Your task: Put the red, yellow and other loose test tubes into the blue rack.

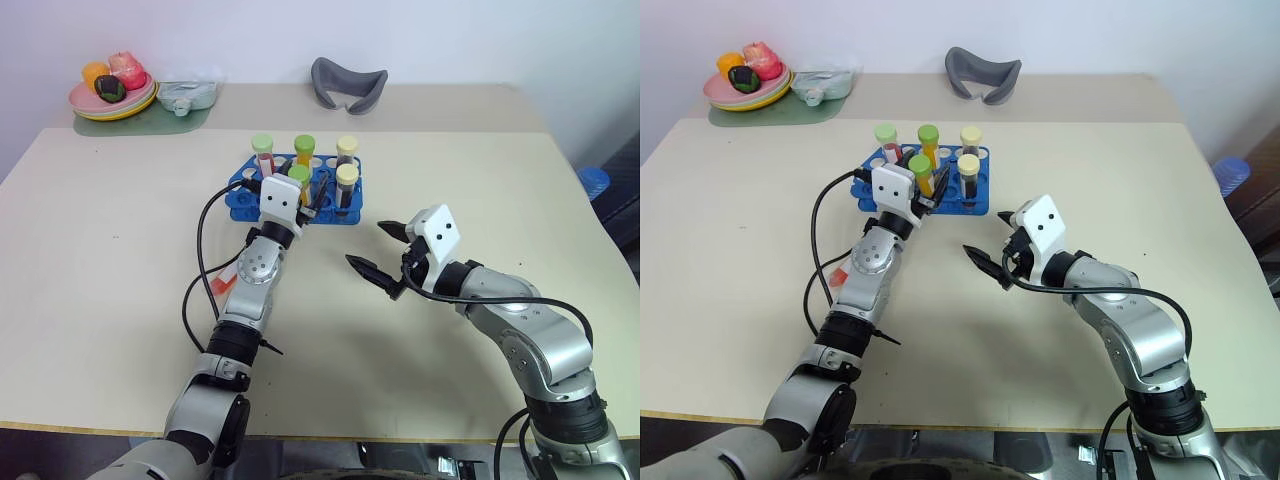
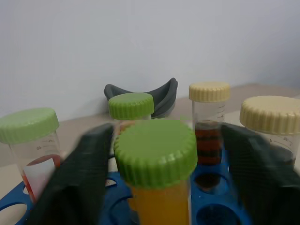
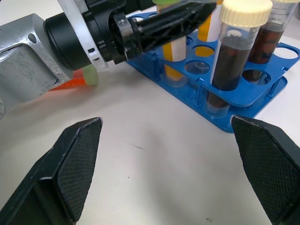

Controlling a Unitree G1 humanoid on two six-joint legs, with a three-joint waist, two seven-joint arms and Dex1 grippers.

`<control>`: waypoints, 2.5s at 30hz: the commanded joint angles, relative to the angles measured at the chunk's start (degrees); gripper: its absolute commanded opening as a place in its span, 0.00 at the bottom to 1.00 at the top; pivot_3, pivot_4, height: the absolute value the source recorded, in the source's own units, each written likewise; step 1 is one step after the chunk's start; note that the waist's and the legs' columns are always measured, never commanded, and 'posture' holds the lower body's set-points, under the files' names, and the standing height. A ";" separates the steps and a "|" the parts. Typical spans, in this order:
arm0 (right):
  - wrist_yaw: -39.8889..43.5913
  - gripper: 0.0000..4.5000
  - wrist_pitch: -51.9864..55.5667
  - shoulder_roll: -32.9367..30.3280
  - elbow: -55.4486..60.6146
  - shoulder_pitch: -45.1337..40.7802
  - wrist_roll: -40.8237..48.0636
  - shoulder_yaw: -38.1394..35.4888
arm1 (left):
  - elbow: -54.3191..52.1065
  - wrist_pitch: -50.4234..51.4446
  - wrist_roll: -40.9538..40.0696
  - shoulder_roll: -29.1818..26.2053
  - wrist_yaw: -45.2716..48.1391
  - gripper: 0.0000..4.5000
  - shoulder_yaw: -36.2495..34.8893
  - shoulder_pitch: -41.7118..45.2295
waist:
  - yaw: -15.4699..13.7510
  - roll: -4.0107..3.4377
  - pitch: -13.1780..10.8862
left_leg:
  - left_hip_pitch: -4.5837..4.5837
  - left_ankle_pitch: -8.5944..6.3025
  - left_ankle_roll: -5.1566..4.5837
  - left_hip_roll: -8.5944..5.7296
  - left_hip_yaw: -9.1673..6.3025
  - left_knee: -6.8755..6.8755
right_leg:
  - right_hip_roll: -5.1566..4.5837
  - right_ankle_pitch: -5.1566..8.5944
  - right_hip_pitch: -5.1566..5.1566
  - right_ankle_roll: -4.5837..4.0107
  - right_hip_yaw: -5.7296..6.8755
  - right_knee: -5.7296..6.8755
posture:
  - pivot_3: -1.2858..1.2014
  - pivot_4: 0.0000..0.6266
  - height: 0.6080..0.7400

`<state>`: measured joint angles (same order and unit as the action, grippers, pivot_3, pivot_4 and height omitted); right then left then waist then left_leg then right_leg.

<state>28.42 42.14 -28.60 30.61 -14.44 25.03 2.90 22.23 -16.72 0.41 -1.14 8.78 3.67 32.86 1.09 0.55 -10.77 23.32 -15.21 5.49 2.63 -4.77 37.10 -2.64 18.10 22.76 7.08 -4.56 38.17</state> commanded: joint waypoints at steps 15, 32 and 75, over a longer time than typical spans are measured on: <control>3.42 1.00 -1.57 -1.58 -1.50 -2.53 0.42 -0.94 | -56.90 84.47 -30.09 -41.77 15.92 0.98 -9.54 -1.05 | 1.46 0.03 -0.05 | -0.07 -0.07 -0.12 0.06 -0.09 -0.04 | 0.06 0.01 -0.04 -0.01 0.03 0.11 | 0.52 0.24 1.00; 5.94 1.00 -4.98 1.32 -4.94 -5.23 -1.21 2.64 | -30.61 109.22 -49.11 -47.46 4.11 0.98 17.88 20.80 | 1.33 0.01 -0.06 | -0.01 -0.04 -0.07 0.05 -0.11 -0.04 | 0.05 0.02 0.03 -0.02 0.04 0.15 | 0.52 0.24 1.00; 16.56 1.00 -2.61 -6.89 3.50 -0.95 4.81 3.57 | -22.62 95.28 -57.03 -54.62 -14.05 0.18 3.50 28.07 | 1.42 0.03 -0.09 | 0.04 -0.01 -0.02 0.04 -0.08 -0.01 | 0.05 0.03 0.13 -0.02 0.02 0.19 | 0.52 0.24 1.00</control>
<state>44.53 40.59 -34.97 32.34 -15.56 29.26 7.05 3.66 85.67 -60.64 -56.31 -4.85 13.14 61.03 2.51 0.58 -10.86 23.38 -15.19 5.53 2.67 -4.85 37.10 -2.61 18.13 22.89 7.06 -4.54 38.33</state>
